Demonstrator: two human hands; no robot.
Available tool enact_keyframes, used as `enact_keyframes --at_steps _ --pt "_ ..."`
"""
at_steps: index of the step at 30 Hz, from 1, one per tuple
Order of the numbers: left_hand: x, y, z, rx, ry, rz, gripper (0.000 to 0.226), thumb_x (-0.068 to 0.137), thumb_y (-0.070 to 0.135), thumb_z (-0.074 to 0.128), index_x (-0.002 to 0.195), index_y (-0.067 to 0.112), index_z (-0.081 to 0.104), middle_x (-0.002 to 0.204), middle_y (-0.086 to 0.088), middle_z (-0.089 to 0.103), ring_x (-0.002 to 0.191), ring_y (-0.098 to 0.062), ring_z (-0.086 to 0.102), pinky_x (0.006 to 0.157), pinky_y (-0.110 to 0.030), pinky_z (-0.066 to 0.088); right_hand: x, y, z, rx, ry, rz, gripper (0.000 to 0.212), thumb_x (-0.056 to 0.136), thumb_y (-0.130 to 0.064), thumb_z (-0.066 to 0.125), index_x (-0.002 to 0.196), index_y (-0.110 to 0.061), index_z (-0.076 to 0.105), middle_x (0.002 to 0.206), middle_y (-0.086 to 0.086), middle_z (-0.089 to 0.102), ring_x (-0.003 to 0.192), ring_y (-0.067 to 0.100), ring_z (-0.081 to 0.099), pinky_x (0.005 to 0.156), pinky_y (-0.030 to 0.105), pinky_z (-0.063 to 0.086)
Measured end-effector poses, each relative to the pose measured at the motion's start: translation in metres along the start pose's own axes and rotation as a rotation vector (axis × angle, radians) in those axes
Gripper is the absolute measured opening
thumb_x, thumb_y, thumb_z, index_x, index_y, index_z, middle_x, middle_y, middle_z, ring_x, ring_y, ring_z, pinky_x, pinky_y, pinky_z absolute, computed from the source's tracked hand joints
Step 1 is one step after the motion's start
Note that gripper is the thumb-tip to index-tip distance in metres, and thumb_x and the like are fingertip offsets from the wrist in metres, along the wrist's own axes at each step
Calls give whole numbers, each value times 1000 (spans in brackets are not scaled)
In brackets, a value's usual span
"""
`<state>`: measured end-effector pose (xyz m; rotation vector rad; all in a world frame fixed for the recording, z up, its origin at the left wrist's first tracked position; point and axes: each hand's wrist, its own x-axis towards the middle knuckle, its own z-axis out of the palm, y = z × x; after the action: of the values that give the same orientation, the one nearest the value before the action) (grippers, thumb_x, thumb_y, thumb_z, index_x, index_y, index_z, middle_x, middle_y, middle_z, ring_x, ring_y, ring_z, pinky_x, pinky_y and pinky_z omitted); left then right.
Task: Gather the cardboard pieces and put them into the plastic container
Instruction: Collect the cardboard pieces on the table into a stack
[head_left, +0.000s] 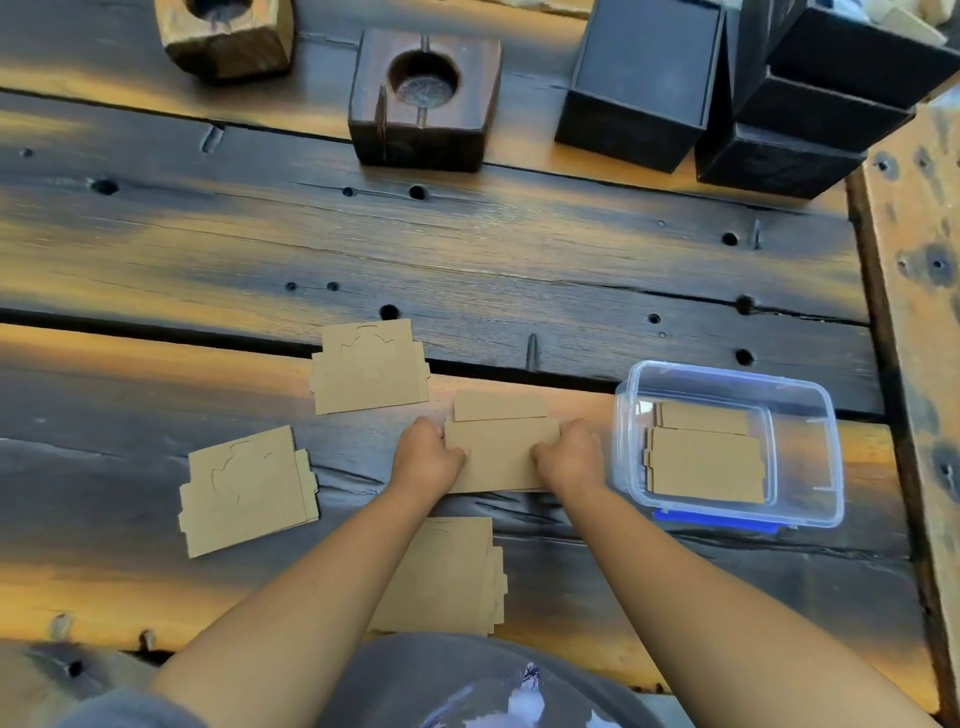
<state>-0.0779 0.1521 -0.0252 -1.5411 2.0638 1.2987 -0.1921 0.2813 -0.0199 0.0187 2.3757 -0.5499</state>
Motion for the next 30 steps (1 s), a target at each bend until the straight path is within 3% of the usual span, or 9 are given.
enact_keyframes --at_steps 3,5,10,13,18,24,27,30 --pt "3 -11 -19 -51 64 7 26 80 17 68 82 17 43 98 -9 58 91 -28 59 51 -24 29 -1 -22 9 28 -30 -39 31 81 -13 61 110 -7 50 116 15 57 98 31 56 82 36 48" --pt "6 -18 -35 -90 100 5 24 79 16 66 84 17 43 102 -13 58 87 -26 56 52 -25 30 -2 -43 18 35 -39 -77 29 80 -13 60 106 -8 48 115 15 56 95 32 56 78 35 46" --pt "23 -33 -79 -154 175 14 25 79 14 68 94 14 47 111 -19 60 99 -35 59 75 -35 44 -3 -90 38 25 -78 -184 27 79 -14 61 101 -12 47 111 12 56 92 30 55 71 31 39" --pt "38 -42 -102 -140 210 -11 27 79 16 69 94 16 46 113 -17 59 98 -32 58 75 -34 42 0 -116 51 13 -112 -235 23 79 -14 61 94 -14 43 102 9 56 86 27 50 68 30 34" --pt "65 -49 -128 -155 258 -8 30 78 16 71 101 8 54 111 -18 60 98 -34 60 80 -38 47 6 -150 68 -14 -123 -286 19 80 -13 59 93 -13 46 98 8 56 86 26 50 68 29 34" --pt "86 -55 -139 -170 288 -9 27 77 16 71 91 14 48 109 -15 57 85 -25 52 70 -30 37 15 -169 82 -4 -123 -290 25 81 -13 57 104 -5 54 108 16 63 99 33 59 73 35 44" --pt "92 -58 -137 -122 273 -5 28 79 16 70 91 14 45 107 -11 49 81 -17 41 70 -27 32 17 -170 87 -37 -144 -301 20 81 -12 56 100 -9 51 111 17 61 99 34 58 71 34 41" --pt "96 -62 -136 -108 245 -16 31 79 18 71 95 16 45 106 -7 45 83 -17 42 73 -26 34 18 -166 90 -52 -137 -315 18 79 -11 55 95 -12 48 110 17 60 96 33 57 69 32 37"
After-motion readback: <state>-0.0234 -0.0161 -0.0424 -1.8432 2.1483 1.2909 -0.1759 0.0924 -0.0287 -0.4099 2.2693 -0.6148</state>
